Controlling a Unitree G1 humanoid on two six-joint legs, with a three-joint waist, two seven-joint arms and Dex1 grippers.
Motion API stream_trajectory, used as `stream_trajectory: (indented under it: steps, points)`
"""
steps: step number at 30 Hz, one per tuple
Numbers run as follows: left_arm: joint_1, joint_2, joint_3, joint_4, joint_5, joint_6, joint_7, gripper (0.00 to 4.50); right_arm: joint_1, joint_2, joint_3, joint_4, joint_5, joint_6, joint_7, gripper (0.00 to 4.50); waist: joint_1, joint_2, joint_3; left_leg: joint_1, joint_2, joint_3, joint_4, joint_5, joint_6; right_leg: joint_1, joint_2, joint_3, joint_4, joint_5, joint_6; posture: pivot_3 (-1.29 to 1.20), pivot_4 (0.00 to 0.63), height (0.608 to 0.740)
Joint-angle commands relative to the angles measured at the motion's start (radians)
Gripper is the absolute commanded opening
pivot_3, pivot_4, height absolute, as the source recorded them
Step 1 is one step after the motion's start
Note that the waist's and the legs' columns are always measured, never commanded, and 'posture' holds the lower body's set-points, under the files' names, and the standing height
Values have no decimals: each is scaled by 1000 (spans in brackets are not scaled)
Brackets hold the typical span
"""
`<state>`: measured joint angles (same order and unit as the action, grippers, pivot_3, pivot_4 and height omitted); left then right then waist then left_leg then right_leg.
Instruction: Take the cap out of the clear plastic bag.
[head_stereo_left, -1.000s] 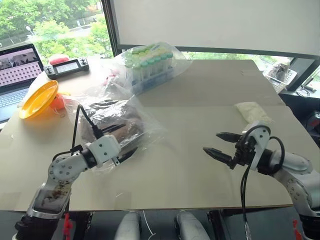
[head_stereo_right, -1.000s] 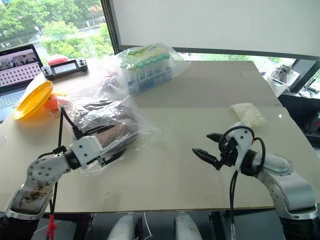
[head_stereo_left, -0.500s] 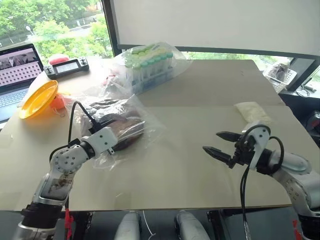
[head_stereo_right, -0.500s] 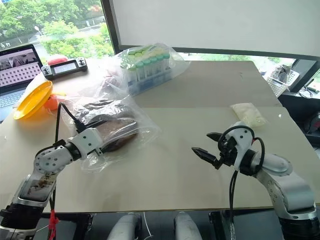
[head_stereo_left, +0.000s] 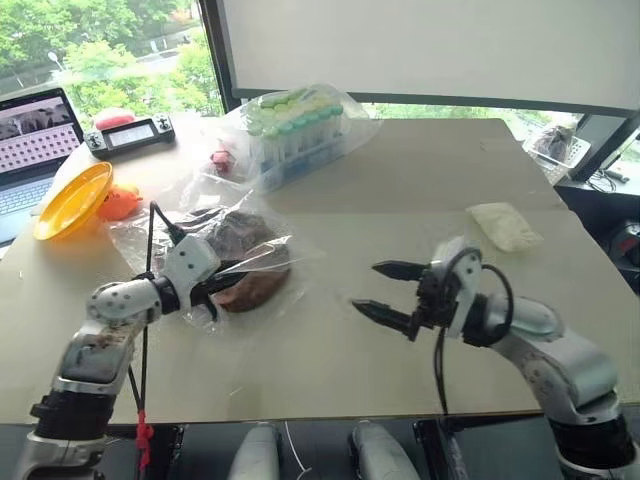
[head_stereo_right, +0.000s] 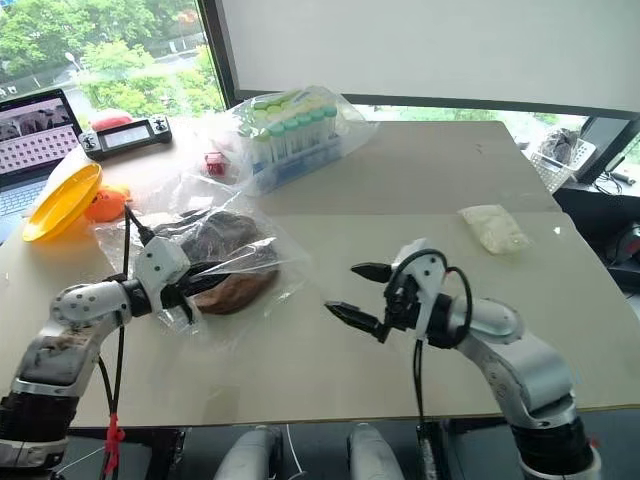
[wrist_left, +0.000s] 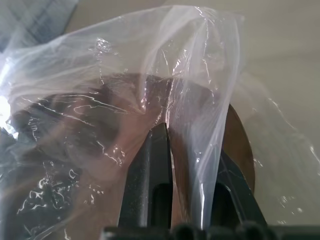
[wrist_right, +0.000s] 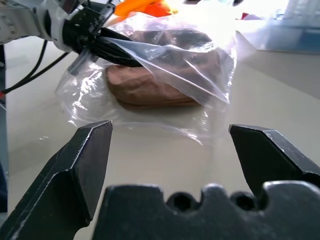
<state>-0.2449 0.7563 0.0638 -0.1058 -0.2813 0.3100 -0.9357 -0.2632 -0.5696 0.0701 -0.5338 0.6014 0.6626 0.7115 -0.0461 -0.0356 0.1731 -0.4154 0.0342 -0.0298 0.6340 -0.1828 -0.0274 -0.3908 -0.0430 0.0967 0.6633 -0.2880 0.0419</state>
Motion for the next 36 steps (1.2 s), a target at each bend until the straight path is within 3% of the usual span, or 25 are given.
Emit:
stream_trajectory:
  steps: [1, 8, 17, 25, 33, 36]
  points:
    - [-68, 44, 32, 56, -68, 23, -103, 582, -92, 64, 104, 14, -63, -31, -18, 4500, -1, 0, 0, 0, 0, 0, 0, 0, 0, 0, 0, 0, 0, 0, 0, 0, 150, 740]
    - [-272, 32, 36, 182, -116, 74, -134, 582, -210, 118, 353, 239, -392, -316, 15, 4500, 7, -1, 0, -1, 0, -1, 1, 0, 0, -1, 0, -2, 0, 0, 1, 0, 150, 740]
    - [-269, 13, 16, 55, -171, 151, -144, 582, -366, 256, 380, 558, -657, -635, -116, 4500, -6, -1, 0, -8, 0, -1, 1, 1, -1, -11, 1, -1, 6, 2, -4, 0, 150, 740]
    - [-276, -7, 11, 36, -170, 171, -106, 582, -437, 313, 428, 664, -776, -792, -113, 4500, -2, -1, 1, -8, 0, -1, 2, 1, -1, -13, 0, -1, 10, 3, -4, 0, 150, 740]
    - [-289, -28, 2, 43, -160, 170, -90, 582, -426, 276, 473, 715, -835, -917, -36, 4500, -1, -1, 1, -8, 0, -1, 2, 1, -1, -13, 0, -1, 10, 3, -4, 0, 150, 740]
    - [-290, -34, -1, 34, -168, 179, -91, 582, -446, 263, 474, 763, -900, -934, -76, 4500, -1, -1, 1, -8, 0, -1, 2, 1, -1, -13, 0, -1, 10, 3, -4, 0, 150, 740]
